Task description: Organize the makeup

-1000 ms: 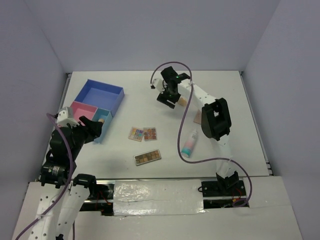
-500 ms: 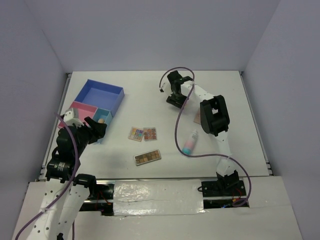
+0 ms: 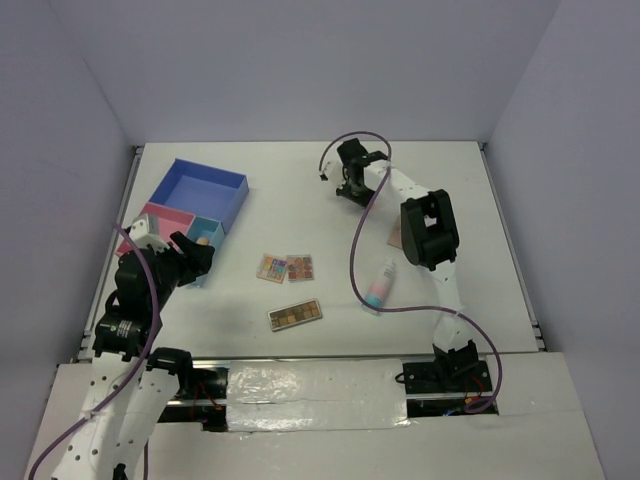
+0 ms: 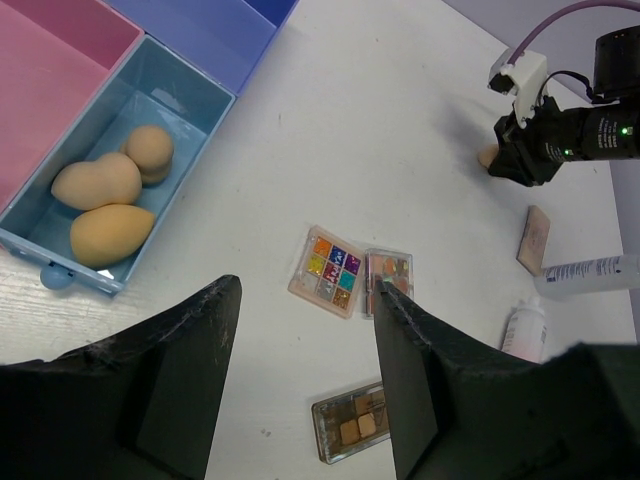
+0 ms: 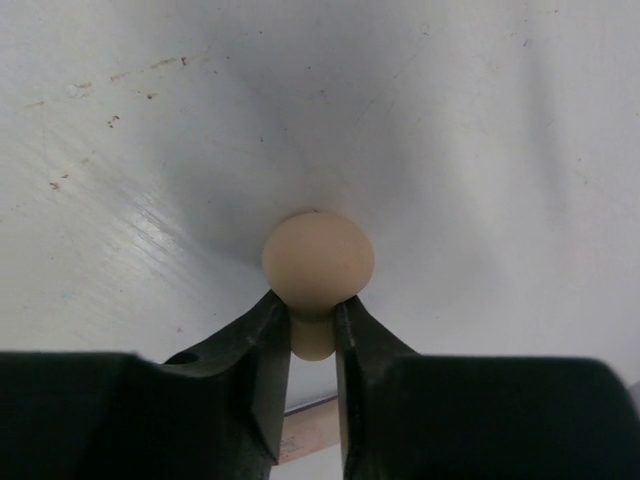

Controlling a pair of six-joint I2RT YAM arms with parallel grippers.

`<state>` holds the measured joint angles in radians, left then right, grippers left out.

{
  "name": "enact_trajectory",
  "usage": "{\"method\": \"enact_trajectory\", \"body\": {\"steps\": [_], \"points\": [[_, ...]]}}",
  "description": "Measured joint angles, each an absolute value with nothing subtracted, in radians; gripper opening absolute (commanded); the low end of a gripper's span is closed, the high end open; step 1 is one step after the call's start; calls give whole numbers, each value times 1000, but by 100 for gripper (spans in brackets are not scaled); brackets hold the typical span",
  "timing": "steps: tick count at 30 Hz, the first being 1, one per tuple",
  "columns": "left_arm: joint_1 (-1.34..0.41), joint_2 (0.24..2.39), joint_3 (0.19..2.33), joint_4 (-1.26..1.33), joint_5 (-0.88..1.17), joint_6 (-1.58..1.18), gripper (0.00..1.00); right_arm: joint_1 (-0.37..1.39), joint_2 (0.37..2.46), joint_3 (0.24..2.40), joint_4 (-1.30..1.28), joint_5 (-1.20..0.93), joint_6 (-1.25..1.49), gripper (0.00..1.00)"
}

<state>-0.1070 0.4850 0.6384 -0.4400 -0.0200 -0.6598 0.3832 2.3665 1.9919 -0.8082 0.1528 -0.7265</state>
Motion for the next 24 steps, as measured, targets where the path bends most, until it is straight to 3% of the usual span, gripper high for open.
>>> {"method": "enact_trajectory", "body": {"steps": [5, 10, 17, 24], "points": [[-107, 488, 638, -440, -20, -659, 67, 377, 2361, 1991, -813, 75, -708, 13], [-107, 490, 640, -442, -20, -656, 63, 405, 2262, 1911, -813, -198, -657, 12], [-107, 463, 689, -480, -54, -629, 61, 675, 2098, 1853, -724, -528, -554, 12], [-107, 398, 761, -540, -107, -604, 61, 881, 2229, 2057, -503, -681, -280, 15]]}}
